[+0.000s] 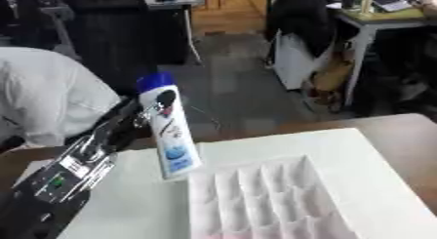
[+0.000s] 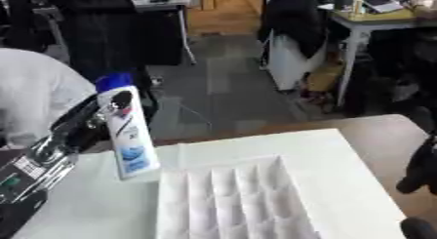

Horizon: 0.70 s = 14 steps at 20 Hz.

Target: Pick up objects on the table and place them in the box.

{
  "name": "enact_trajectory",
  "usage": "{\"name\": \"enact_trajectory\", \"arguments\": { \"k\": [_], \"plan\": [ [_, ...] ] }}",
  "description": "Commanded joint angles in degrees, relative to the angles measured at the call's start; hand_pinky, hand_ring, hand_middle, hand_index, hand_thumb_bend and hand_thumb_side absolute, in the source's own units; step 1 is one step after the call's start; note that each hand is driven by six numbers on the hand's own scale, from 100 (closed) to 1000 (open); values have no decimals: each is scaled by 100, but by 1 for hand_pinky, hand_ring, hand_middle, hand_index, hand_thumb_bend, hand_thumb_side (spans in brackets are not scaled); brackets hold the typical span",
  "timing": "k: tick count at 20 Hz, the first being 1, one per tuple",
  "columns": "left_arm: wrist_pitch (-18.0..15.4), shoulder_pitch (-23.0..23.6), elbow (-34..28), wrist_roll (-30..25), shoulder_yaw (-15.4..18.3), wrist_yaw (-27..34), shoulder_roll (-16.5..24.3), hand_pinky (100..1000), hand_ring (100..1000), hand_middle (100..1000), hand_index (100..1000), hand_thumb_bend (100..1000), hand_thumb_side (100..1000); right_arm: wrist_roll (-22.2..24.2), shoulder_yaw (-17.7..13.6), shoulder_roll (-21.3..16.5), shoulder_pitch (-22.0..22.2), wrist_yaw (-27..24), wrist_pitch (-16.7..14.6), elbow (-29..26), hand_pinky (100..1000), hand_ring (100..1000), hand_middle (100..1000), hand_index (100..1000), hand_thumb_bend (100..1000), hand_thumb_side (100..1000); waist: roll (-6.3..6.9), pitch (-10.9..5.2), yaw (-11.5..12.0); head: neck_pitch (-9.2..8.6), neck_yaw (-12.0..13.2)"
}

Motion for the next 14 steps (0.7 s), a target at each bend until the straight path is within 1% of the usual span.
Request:
{"name": "enact_trajectory", "arguments": {
  "k": [1,4,6,12,13,14],
  "plan": [
    [-66,-204,58,-193,-100,-194,-3,100,100,100,353,100,833,18,-31,-85,-117,-66,-18,-88,287,389,242,467,343,801,-10,-104,-31,-51,88],
    [-151,-310,213,-386,-195,-363,-80,100,100,100,361,100,841,32,-40,-46,-160,-81,-13,-88,287,389,242,467,344,802,5,-97,-84,-24,140],
    [-223,-369,325,-457,-201,-399,-147,100,100,100,372,100,847,48,-37,-36,-182,-89,-17,-88,287,389,242,468,340,806,13,-92,-103,-11,156],
    [-427,-445,509,-458,-196,-62,-333,100,100,100,400,100,861,86,-27,-22,-221,-114,-22,-88,287,389,243,468,338,807,30,-87,-132,0,173],
    [-442,-451,522,-464,-202,-2,-352,100,100,100,419,100,885,92,-24,-21,-225,-117,-22,-88,287,389,243,468,335,814,31,-89,-136,-1,171],
    [-450,-456,534,-471,-207,52,-369,100,100,100,416,100,880,99,-20,-21,-228,-122,-23,-88,287,389,243,468,334,811,32,-92,-140,-3,168]
  ]
}}
